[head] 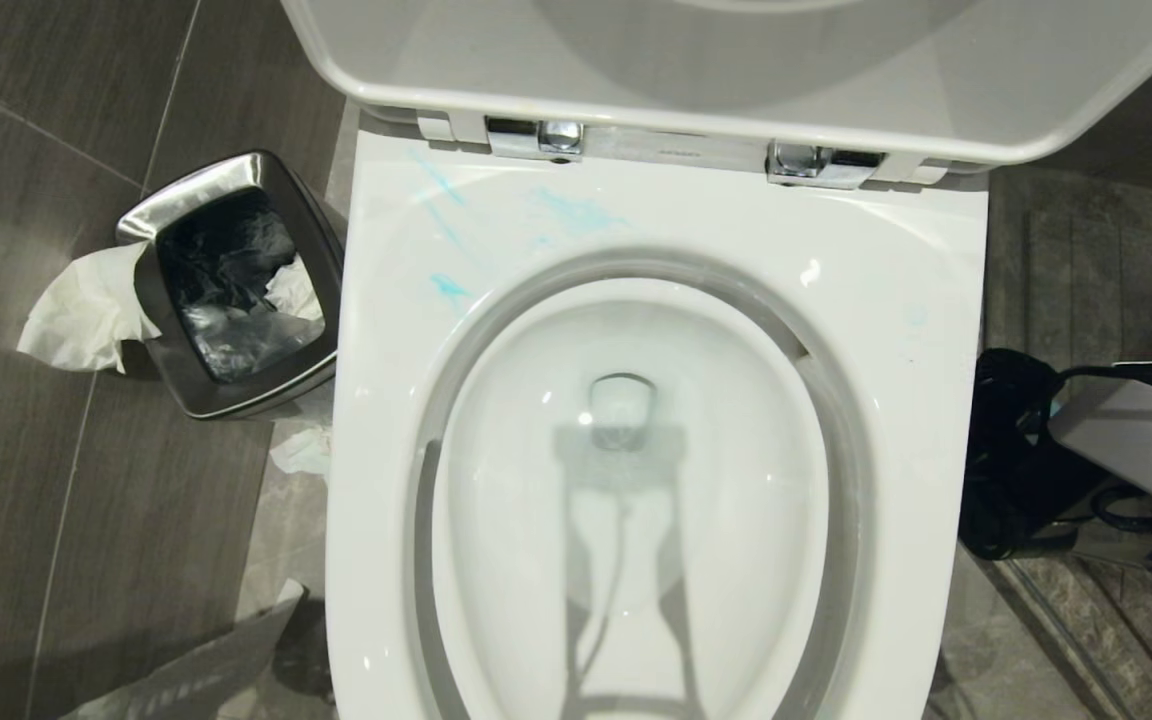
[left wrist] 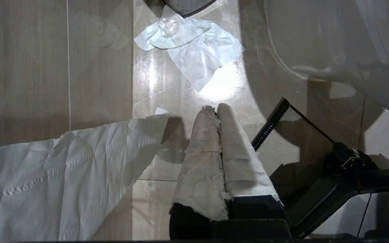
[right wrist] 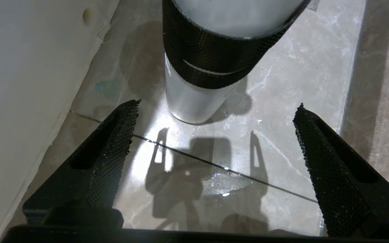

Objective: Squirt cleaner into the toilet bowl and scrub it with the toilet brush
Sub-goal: Pour in the cleaning agent

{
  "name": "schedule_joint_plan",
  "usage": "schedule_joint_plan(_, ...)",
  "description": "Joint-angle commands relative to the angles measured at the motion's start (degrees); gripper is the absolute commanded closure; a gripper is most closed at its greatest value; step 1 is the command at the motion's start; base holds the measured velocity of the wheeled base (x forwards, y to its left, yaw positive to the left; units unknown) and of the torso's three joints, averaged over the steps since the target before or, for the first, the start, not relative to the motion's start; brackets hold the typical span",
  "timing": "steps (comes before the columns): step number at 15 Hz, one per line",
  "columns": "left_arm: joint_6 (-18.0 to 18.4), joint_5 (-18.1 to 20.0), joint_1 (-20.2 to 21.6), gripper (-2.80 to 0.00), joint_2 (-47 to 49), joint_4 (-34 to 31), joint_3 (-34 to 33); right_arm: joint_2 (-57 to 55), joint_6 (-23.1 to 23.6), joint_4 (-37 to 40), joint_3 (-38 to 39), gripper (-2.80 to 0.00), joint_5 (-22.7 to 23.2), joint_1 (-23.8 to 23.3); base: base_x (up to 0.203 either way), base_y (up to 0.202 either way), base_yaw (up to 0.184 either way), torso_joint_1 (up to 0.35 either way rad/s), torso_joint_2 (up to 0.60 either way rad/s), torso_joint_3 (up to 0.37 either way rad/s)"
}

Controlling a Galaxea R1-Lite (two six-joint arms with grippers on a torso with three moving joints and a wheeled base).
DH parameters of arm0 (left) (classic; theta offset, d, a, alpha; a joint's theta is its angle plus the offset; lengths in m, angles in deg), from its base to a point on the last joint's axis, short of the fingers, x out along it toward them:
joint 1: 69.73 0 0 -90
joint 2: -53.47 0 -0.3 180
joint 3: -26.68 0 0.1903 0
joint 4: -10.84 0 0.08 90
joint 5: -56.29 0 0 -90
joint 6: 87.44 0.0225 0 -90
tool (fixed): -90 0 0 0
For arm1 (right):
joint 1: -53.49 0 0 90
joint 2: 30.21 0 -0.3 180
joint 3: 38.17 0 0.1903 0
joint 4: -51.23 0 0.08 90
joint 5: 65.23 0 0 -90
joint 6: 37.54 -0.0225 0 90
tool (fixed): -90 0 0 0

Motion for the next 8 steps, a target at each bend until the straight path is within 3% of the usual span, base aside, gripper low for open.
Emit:
schedule_joint_plan(1, 0.06, 0.01, 0.00, 0.00, 0.09, -0.02, 0.01, -0.13, 0.08, -0.54, -1.77, -2.80, 0.02, 0.07, 0.000, 0.000, 0.000, 0.000, 0.00, 0.000)
schedule_joint_plan(8, 0.06, 0.01, 0.00, 0.00, 0.09, -0.02, 0.01, -3.31, 0.87, -0.54, -8.51, -2.80, 0.07, 0.57, 0.000, 0.000, 0.000, 0.000, 0.00, 0.000)
